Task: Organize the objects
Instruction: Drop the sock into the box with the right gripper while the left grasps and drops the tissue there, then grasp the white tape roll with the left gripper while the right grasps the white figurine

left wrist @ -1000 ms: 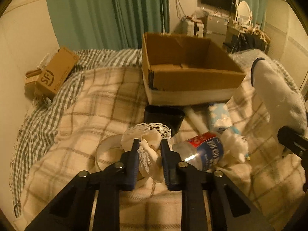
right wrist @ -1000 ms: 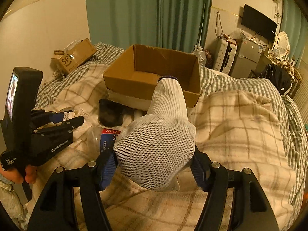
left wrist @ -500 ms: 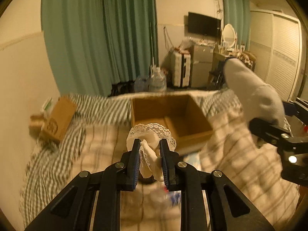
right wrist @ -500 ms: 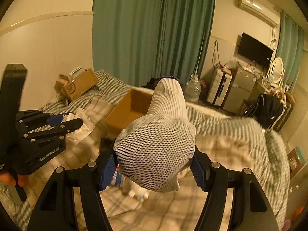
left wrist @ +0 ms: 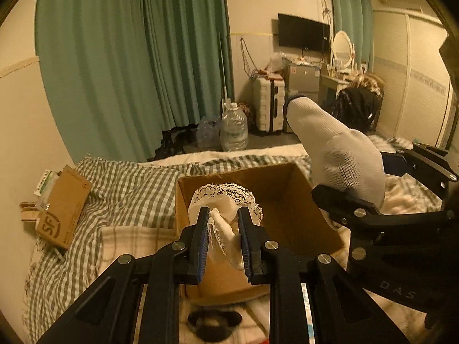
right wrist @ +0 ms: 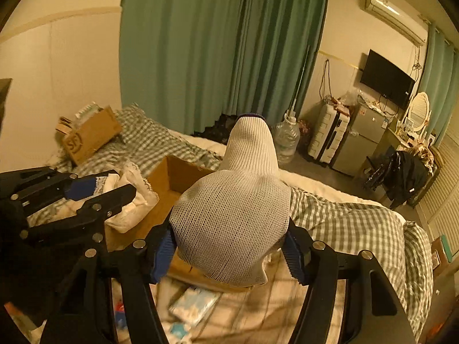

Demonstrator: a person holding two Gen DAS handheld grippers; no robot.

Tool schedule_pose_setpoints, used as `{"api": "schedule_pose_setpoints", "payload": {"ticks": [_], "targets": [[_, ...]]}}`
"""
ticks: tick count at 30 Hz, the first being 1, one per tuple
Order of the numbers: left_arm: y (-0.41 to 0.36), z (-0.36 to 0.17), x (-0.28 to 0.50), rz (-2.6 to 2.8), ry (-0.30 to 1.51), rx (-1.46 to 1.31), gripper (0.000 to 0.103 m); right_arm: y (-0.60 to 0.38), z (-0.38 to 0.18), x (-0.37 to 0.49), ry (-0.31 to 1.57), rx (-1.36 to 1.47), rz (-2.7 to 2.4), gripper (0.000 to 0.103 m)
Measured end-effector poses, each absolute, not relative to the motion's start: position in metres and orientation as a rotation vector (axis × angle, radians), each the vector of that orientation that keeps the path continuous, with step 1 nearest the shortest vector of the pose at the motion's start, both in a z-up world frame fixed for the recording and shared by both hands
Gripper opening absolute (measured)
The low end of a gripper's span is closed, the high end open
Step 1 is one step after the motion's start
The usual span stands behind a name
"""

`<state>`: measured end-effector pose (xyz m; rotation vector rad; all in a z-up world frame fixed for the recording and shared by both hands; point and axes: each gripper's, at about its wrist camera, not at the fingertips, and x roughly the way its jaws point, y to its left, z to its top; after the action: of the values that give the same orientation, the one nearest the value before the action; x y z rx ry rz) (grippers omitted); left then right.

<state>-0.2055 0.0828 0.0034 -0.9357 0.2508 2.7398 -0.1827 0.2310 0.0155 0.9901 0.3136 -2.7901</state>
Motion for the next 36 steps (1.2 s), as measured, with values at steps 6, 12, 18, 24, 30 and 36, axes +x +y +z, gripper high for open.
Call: {"api": "schedule_pose_setpoints", "payload": {"ticks": [6, 12, 18, 24, 30, 36], "targets": [[0.086, -0.03, -0.237, 2.726, 0.24, -1.014, 0.02, 0.246, -0.032, -0.221, 0.278, 1.099, -2.763, 0.062], [0.088, -0.041, -0.241, 2.702, 0.243, -1.063, 0.043, 0.258, -0.047, -0.23, 0.198, 1.124, -2.745, 0.078], [0.074, -0.023, -0.225, 2.753, 0.222, -1.041, 0.09, 0.259, -0.021, -0.204, 0.288, 1.03, -2.838, 0.092], [0.055, 0.019, -0.184, 2.805, 0.22, -0.955, 0.101, 0.27, 0.021, -0.154, 0.287, 0.978, -2.918, 0.093], [0.025, 0.064, -0.128, 2.852, 0.189, -0.84, 0.103, 0.272, 0.069, -0.087, 0.298, 0.884, -2.949, 0.103], [0.005, 0.074, -0.083, 2.885, 0.166, -0.815, 0.103, 0.268, 0.095, -0.032, 0.274, 0.805, -2.969, 0.103]]}}
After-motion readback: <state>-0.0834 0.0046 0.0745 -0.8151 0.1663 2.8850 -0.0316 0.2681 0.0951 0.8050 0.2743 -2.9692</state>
